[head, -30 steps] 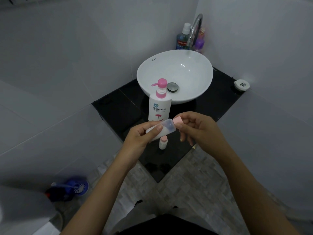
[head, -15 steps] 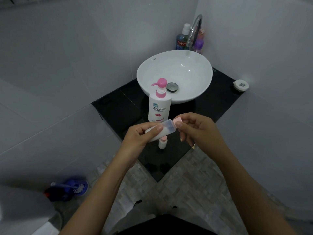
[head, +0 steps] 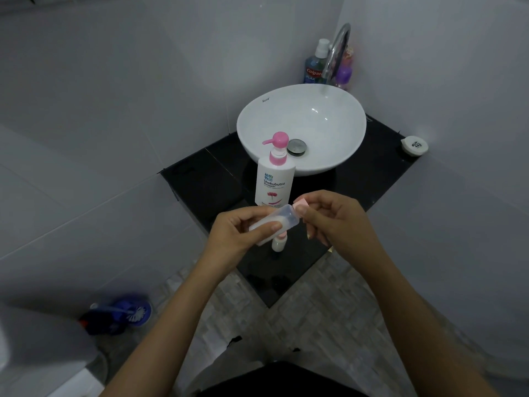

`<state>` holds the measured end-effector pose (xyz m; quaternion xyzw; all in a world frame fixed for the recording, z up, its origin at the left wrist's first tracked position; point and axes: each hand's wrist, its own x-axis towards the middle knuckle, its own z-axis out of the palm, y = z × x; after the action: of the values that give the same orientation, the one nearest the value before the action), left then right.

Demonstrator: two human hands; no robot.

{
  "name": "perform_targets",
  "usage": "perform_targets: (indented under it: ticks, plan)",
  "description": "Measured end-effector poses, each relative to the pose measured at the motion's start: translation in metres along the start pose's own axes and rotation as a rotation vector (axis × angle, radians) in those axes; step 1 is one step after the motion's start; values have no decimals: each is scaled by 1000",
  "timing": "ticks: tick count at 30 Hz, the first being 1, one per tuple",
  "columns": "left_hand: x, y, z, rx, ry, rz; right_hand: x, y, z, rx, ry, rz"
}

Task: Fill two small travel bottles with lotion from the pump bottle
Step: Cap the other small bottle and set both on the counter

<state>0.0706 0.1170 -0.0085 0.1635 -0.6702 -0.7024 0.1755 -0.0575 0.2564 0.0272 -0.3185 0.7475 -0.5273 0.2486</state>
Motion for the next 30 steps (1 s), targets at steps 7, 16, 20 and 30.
perform_targets:
  ticks: [7, 16, 20, 30]
  plan:
    - [9, -5, -15, 302, -129, -35, 9, 3, 6, -258, -79, -84]
    - [19, -42, -25, 488, -39, -137, 6, 16, 3, -290, -60, 67]
    - [24, -59, -25, 522, -39, -188, 3, 21, -1, -280, -33, 142]
    - [35, -81, -30, 595, -33, -202, 5, 25, 2, -270, -47, 218]
